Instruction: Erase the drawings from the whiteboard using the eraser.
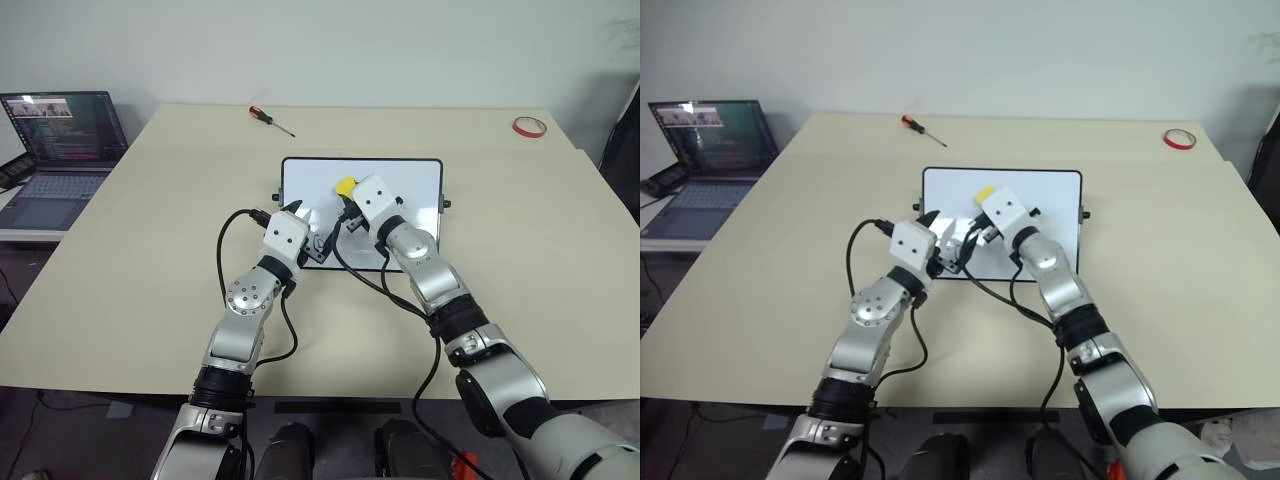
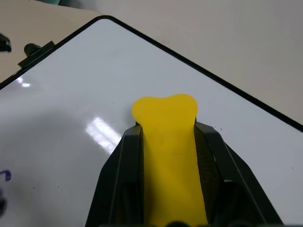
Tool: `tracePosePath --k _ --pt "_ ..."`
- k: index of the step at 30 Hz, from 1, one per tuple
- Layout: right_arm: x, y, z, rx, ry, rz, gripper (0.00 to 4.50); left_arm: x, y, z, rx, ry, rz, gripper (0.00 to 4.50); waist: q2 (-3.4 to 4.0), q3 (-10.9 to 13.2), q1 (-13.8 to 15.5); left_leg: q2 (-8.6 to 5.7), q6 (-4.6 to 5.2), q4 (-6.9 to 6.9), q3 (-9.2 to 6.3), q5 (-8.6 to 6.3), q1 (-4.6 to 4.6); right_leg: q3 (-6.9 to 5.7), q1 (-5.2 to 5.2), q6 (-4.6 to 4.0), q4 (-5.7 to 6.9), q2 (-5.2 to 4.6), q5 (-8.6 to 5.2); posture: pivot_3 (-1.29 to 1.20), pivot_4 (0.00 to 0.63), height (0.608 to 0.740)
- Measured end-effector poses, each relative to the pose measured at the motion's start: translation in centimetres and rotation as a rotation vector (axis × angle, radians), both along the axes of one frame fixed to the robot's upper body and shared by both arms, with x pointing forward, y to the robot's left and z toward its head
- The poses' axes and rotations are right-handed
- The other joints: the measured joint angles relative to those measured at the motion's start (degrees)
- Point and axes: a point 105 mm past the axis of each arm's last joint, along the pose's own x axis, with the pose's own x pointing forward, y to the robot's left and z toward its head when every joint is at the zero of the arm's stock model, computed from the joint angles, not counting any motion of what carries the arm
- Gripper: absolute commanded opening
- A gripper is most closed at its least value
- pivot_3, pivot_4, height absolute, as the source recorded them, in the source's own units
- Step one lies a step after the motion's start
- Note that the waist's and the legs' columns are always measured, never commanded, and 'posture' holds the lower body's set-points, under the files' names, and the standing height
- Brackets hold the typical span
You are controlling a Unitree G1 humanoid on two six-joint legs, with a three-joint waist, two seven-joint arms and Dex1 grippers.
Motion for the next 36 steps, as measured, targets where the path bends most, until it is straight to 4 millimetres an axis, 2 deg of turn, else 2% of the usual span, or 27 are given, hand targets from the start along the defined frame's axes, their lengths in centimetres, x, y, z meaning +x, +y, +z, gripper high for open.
tracePosePath --k 6,12,21,29,36 --pt "0.0 -1.5 0.0 0.021 0.014 -0.057 1.11 0.0 -0.1 0.0 0.000 0.001 -0.002 4.50 -0.03 0.0 1.4 -0.06 0.00 0.02 -0.10 0.00 -0.01 -0.09 0.08 0.00 -0.02 -0.06 0.00 0.00 0.150 0.740" --pt "0.2 -2.2 0.2 0.044 0.011 -0.101 1.11 -0.1 -0.4 -0.1 -0.004 0.004 -0.011 4.50 -0.03 0.0 1.7 -0.12 -0.01 0.05 -0.16 0.03 0.00 -0.15 0.13 0.02 -0.02 -0.09 0.01 0.00 0.150 0.740" --pt "1.5 -3.1 2.0 0.077 -0.032 -0.184 1.11 -0.1 -1.0 -0.6 -0.008 0.021 -0.029 4.50 -0.04 0.0 1.4 -0.11 -0.01 0.02 -0.13 0.04 -0.01 -0.12 0.09 0.02 -0.02 -0.08 0.02 0.00 0.150 0.740" --pt "1.5 -2.1 1.7 0.095 -0.033 -0.166 1.11 -0.1 -1.0 -0.6 -0.008 0.021 -0.028 4.50 -0.03 0.0 0.9 -0.07 -0.01 0.00 -0.07 0.04 0.01 -0.07 0.06 0.02 -0.01 -0.06 0.02 0.00 0.150 0.740" --pt "1.0 0.0 1.4 0.069 -0.038 -0.092 1.11 -0.1 -1.1 -0.6 -0.008 0.021 -0.028 4.50 -0.02 0.0 -0.4 -0.03 -0.01 -0.02 0.00 0.04 0.01 0.01 -0.01 0.02 0.00 -0.02 0.02 0.00 0.150 0.740"
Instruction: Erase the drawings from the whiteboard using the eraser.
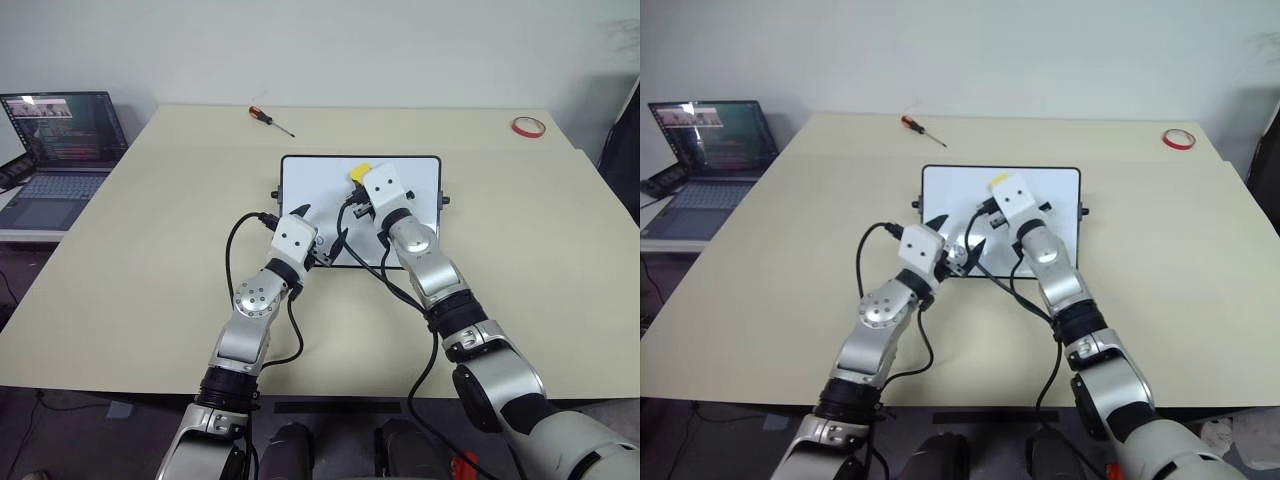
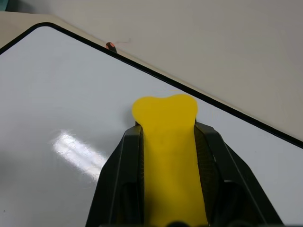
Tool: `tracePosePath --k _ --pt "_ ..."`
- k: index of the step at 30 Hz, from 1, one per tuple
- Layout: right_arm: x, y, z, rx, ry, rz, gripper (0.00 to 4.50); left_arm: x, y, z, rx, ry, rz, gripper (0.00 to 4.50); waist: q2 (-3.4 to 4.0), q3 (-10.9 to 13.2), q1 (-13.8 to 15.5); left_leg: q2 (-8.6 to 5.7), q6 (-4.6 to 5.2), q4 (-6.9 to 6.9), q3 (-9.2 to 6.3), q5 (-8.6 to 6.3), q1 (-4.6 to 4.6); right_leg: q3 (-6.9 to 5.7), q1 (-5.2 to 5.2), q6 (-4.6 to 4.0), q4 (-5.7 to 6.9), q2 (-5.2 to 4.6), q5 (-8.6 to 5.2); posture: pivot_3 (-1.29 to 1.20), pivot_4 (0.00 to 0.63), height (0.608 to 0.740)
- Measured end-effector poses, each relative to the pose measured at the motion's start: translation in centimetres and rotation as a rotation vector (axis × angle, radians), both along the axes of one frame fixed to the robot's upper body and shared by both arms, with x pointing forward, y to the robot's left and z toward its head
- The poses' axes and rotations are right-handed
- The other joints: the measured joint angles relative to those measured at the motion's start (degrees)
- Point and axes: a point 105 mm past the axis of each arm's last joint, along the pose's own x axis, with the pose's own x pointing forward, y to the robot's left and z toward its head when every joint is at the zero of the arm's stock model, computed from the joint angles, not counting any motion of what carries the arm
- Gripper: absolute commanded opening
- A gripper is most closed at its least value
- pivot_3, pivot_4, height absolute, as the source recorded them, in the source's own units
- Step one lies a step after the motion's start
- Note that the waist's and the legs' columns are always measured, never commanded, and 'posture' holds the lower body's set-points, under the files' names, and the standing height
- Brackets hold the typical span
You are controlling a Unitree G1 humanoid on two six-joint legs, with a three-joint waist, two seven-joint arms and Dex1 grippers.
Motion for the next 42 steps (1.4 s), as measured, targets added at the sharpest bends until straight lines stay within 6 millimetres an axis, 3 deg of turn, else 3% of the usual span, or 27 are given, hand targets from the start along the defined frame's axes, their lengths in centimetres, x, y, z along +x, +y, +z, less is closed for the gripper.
tracePosePath --k 6,16,22,31,34,37,42 --pt "-1.2 1.4 -1.4 -0.061 0.018 0.100 1.11 -0.3 0.2 -0.6 0.000 0.015 0.005 4.50 0.00 0.0 -0.1 0.02 0.00 -0.05 0.00 0.00 -0.04 0.01 -0.04 0.00 -0.05 0.02 0.00 0.00 0.150 0.740" --pt "-1.0 0.4 -1.2 -0.045 0.016 0.083 1.11 -1.2 0.3 -0.4 -0.015 0.012 -0.030 4.50 0.01 0.0 0.3 0.00 0.00 -0.04 -0.03 0.00 -0.06 -0.02 -0.03 0.00 -0.06 0.00 0.00 0.00 0.150 0.740" --pt "-1.6 -4.2 -0.3 0.013 0.021 0.045 1.11 -3.7 0.9 -0.4 0.001 0.026 -0.138 4.50 0.02 0.1 1.1 0.00 0.01 -0.11 -0.03 -0.01 -0.18 -0.03 -0.05 0.00 -0.37 -0.04 0.00 0.00 0.150 0.740" --pt "-9.1 -8.8 0.1 0.083 0.099 0.109 1.11 -8.6 1.6 -2.6 -0.016 0.140 -0.279 4.50 0.07 0.1 1.4 0.03 0.02 -0.40 -0.14 -0.05 -0.29 0.02 -0.01 -0.01 -0.92 -0.35 -0.02 0.00 0.150 0.740" --pt "-12.8 -10.4 -1.5 0.055 0.160 0.112 1.11 -9.8 1.9 -3.8 -0.025 0.188 -0.302 4.50 0.05 0.1 1.8 -0.01 0.02 -0.40 -0.24 -0.05 -0.28 -0.05 0.11 -0.02 -1.00 -0.38 -0.06 0.00 0.150 0.740" --pt "-15.7 -11.5 -3.4 0.034 0.235 0.105 1.11 -10.4 1.9 -4.3 -0.029 0.203 -0.316 4.50 0.01 0.2 1.7 -0.01 0.02 -0.38 -0.21 -0.05 -0.25 -0.05 0.13 -0.01 -0.96 -0.38 -0.06 0.00 0.150 0.740" --pt "-18.7 -13.3 -3.5 0.054 0.229 0.014 1.11 -10.3 1.8 -4.2 -0.046 0.176 -0.313 4.50 0.01 0.2 1.6 0.03 0.02 -0.38 -0.18 -0.05 -0.17 -0.05 0.18 0.24 -0.94 -0.34 -0.20 0.00 0.150 0.740"
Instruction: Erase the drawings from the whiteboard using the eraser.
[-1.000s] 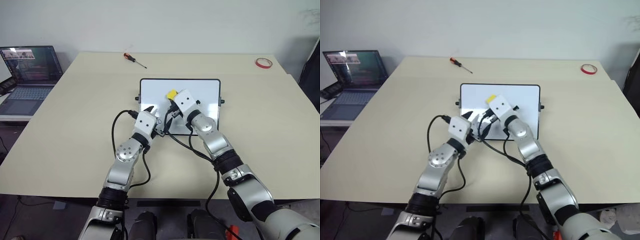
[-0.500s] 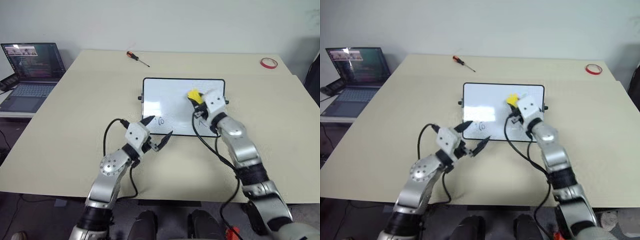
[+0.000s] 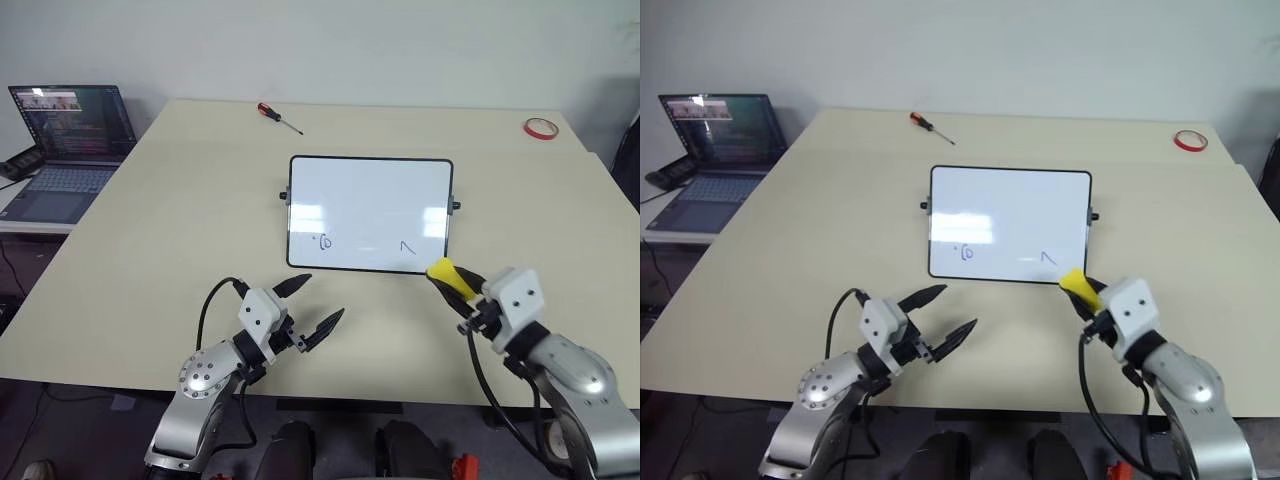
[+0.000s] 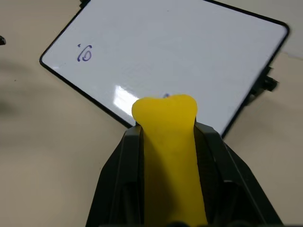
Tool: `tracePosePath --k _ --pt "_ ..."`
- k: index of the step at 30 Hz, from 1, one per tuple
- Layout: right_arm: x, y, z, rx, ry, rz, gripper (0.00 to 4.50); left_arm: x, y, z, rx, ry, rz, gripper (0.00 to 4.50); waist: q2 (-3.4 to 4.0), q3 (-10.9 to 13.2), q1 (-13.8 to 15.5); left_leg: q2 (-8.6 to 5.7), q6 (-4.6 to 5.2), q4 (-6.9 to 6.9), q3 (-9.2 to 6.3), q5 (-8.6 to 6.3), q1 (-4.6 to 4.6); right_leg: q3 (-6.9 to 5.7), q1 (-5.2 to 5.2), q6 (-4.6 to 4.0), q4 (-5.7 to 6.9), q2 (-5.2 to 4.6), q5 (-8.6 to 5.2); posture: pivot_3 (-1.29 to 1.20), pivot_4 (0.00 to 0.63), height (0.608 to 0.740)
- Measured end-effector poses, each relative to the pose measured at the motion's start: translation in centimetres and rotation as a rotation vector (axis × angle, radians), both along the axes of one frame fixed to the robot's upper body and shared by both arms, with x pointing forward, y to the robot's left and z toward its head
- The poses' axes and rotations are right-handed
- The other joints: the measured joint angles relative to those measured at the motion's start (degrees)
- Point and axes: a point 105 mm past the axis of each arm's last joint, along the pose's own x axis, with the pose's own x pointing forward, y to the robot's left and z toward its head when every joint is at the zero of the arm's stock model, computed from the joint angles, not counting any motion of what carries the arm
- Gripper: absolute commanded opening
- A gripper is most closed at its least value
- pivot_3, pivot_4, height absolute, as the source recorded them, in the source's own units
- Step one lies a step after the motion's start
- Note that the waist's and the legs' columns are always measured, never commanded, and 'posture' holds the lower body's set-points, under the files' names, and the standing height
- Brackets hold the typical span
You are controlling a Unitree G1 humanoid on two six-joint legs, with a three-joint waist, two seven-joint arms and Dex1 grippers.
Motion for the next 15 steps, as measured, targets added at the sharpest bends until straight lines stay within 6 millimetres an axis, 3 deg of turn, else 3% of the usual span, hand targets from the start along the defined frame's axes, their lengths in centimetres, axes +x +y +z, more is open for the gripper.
tracePosePath --k 6,15 --pt "0.0 -0.7 0.2 0.009 -0.015 -0.058 1.11 0.2 0.3 -0.6 0.007 0.006 0.010 4.50 -0.03 0.0 -0.1 0.00 0.00 0.02 0.04 0.00 0.01 -0.01 0.00 0.01 0.02 0.02 0.00 0.00 0.150 0.740" --pt "1.8 -1.1 0.7 0.016 -0.045 -0.084 1.11 1.3 0.4 0.6 0.023 -0.051 0.020 4.50 -0.04 0.0 -0.1 -0.03 0.00 0.02 0.06 0.00 0.02 -0.06 0.01 -0.23 0.03 0.04 0.14 0.00 0.150 0.740"
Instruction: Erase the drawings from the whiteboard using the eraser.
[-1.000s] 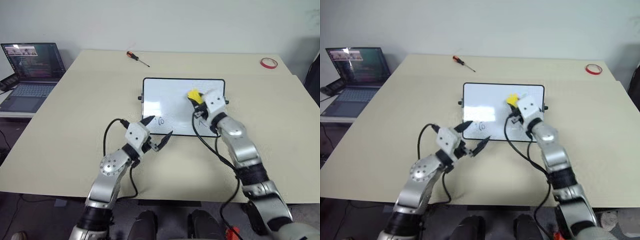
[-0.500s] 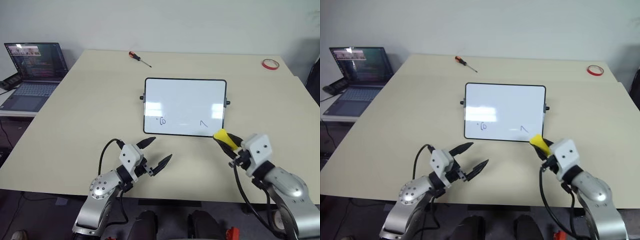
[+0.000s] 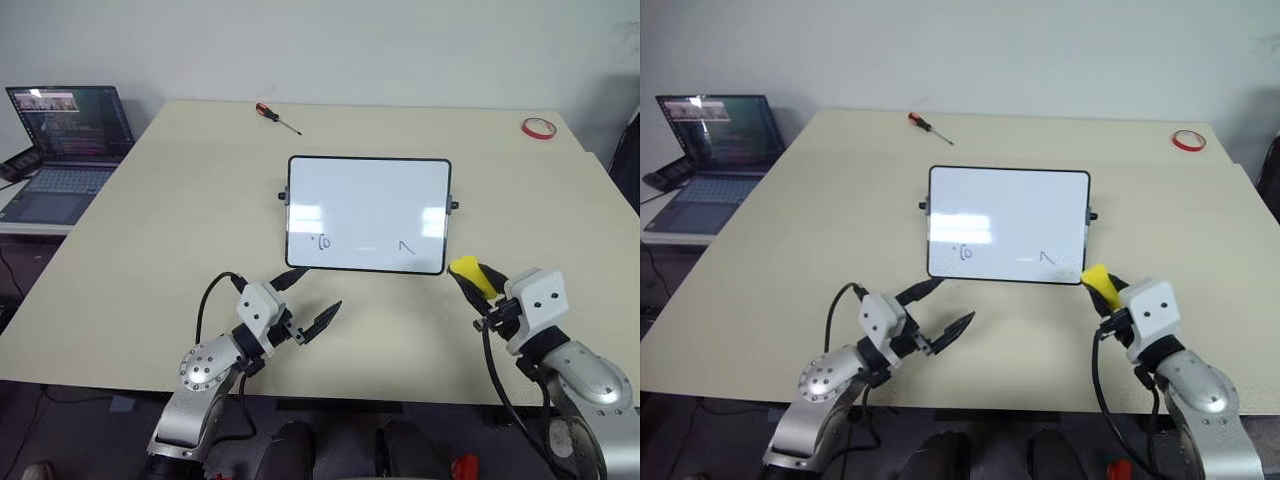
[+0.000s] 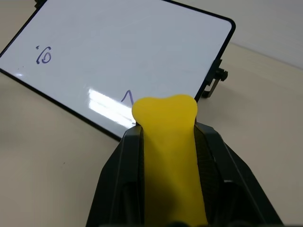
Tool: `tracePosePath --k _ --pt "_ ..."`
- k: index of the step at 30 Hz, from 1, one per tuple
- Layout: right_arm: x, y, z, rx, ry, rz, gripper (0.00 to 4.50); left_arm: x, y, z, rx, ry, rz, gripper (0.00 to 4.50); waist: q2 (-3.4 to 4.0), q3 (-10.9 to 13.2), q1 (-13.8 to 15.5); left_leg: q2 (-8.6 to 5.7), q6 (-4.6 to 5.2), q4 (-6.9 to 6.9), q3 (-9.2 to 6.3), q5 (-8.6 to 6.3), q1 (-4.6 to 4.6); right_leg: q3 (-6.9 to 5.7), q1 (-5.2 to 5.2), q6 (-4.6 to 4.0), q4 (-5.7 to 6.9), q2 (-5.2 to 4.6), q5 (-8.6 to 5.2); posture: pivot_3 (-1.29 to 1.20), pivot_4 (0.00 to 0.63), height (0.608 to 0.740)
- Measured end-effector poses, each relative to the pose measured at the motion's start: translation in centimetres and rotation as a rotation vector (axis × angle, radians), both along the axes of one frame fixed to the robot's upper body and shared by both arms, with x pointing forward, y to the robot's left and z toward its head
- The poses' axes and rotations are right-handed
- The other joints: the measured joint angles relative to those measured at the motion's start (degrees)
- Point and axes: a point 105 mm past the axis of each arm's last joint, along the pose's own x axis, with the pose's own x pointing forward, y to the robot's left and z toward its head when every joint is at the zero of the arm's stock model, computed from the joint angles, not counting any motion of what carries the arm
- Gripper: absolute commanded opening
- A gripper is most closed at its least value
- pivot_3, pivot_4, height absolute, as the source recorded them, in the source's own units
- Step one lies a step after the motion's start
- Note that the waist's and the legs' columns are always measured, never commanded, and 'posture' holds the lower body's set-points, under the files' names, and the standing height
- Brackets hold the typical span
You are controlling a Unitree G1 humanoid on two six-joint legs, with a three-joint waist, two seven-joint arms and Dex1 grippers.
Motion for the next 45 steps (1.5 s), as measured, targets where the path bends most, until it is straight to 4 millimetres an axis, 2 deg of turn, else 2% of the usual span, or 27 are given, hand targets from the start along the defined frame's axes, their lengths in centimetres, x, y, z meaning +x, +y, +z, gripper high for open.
tracePosePath --k 6,12,16,19,22,37,42,45 --pt "2.8 0.8 -0.4 -0.029 -0.025 0.007 1.11 1.5 -0.1 1.0 0.009 -0.044 0.027 4.50 -0.01 0.0 -0.1 0.00 0.00 0.02 0.04 0.00 -0.01 -0.01 -0.02 0.00 0.03 0.23 0.02 0.00 0.150 0.740" --pt "5.7 3.8 -1.5 -0.094 -0.048 0.102 1.11 1.8 -0.6 1.4 0.011 -0.037 0.032 4.50 -0.02 0.0 -0.1 0.02 0.00 0.04 0.06 0.00 -0.01 0.01 -0.03 -0.01 0.05 0.26 0.03 0.00 0.150 0.740" --pt "7.2 5.3 -1.8 -0.139 -0.071 0.151 1.11 2.0 -1.1 2.3 0.013 -0.051 0.019 4.50 -0.03 0.0 -0.1 0.01 0.00 0.06 0.05 0.00 -0.01 0.01 -0.02 0.00 0.05 0.26 0.04 0.00 0.150 0.740" --pt "7.7 5.7 -2.2 -0.158 -0.069 0.167 1.11 1.9 -1.3 2.9 0.010 -0.067 0.019 4.50 -0.02 0.0 -0.1 0.01 0.00 0.06 0.06 0.00 -0.01 0.02 -0.03 0.00 0.05 0.25 0.04 0.00 0.150 0.740" --pt "8.4 5.6 -2.5 -0.194 -0.065 0.159 1.11 1.8 -1.1 2.7 0.019 -0.056 0.029 4.50 -0.02 0.0 -0.1 0.02 0.00 0.06 0.08 0.00 -0.01 0.04 -0.03 -0.01 0.06 0.26 0.04 0.00 0.150 0.740" --pt "8.9 5.2 -3.2 -0.261 -0.018 0.145 1.11 1.5 -0.8 2.3 0.019 -0.063 0.033 4.50 -0.02 0.0 0.0 0.02 0.00 0.20 0.04 0.01 0.03 0.03 0.05 0.04 0.11 0.26 0.10 0.00 0.150 0.740" --pt "7.9 4.5 -4.0 -0.309 0.033 0.154 1.11 1.6 -0.7 1.9 0.019 -0.055 0.036 4.50 -0.04 0.0 0.0 0.02 0.00 0.23 -0.01 0.01 0.04 0.04 0.12 0.04 0.10 0.25 0.10 0.00 0.150 0.740" --pt "6.7 3.2 -5.3 -0.349 0.099 0.151 1.11 1.6 -0.7 1.8 0.019 -0.052 0.038 4.50 -0.06 -0.1 0.2 0.00 0.00 0.29 -0.16 0.00 0.16 0.03 0.39 0.04 0.02 0.24 0.10 0.00 0.150 0.740"
